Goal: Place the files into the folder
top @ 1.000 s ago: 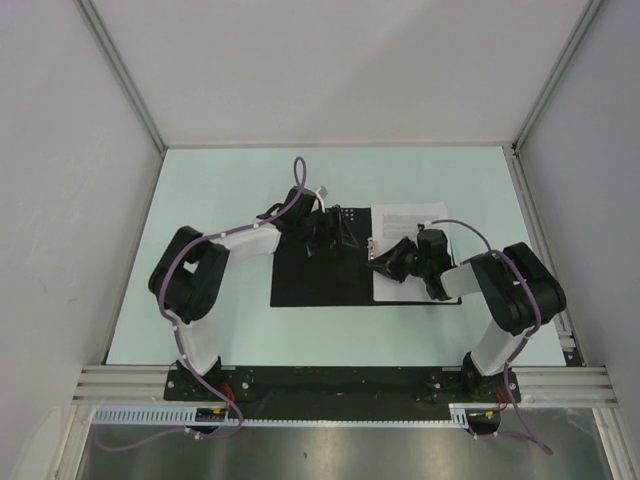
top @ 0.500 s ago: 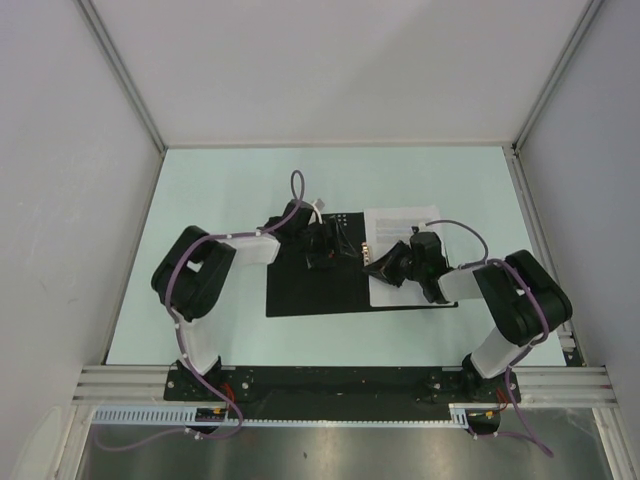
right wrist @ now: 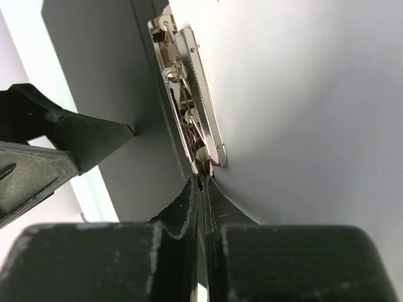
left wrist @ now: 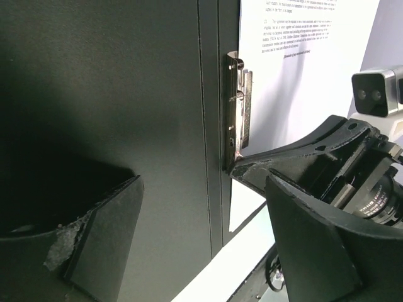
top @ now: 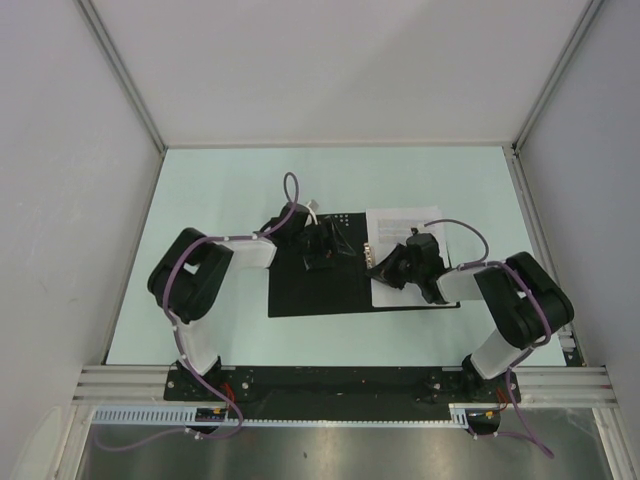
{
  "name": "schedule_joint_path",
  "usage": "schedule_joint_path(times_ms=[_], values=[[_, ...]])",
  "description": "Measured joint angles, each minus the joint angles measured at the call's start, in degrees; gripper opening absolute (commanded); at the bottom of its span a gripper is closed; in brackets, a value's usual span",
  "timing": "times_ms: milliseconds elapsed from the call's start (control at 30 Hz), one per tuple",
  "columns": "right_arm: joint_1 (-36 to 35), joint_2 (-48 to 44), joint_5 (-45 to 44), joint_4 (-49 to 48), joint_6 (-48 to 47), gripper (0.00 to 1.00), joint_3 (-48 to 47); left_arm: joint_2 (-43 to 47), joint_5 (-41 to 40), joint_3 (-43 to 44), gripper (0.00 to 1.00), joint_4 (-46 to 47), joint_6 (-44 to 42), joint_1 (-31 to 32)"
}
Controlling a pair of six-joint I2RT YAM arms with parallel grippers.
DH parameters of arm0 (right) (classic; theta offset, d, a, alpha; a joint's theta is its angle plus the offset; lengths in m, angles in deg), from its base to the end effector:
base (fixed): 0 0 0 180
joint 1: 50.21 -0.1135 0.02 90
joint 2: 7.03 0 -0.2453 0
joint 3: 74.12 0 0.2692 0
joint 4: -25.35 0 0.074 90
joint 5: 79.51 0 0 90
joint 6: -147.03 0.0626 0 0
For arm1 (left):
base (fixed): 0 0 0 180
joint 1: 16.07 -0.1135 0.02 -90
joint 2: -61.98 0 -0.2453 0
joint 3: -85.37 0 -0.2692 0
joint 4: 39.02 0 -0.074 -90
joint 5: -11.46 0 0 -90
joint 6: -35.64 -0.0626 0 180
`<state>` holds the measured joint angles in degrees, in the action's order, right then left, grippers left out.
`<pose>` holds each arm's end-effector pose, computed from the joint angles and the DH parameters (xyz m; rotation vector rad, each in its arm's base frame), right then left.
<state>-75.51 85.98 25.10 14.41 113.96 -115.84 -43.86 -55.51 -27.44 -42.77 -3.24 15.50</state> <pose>0.2679 0.1441 0.0613 0.5315 2.4130 0.9885 0.3232 -0.2273 0.0926 -0.2062 2.5406 -1.1279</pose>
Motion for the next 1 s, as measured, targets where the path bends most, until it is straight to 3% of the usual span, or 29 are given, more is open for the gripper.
schedule_joint_path(times_ms=[433,533,667,1000], values=[[0.8,8.3,3.1,-13.8,0.0,0.01,0.2,0.3,-2.0,0.0,0.87,-0.2,-0.1,-1.1],[0.8,8.6,4.5,-15.9,0.0,0.11,0.5,0.4,-2.0,0.0,0.88,-0.2,-0.3,-1.1],[0.9,8.2,5.9,-17.0,0.0,0.31,0.4,0.5,-1.9,0.4,0.89,-0.6,-1.3,-0.8],[0.9,5.3,7.3,-10.3,-1.0,0.48,-1.8,2.0,-1.7,2.3,0.98,-6.2,-5.5,-0.1]])
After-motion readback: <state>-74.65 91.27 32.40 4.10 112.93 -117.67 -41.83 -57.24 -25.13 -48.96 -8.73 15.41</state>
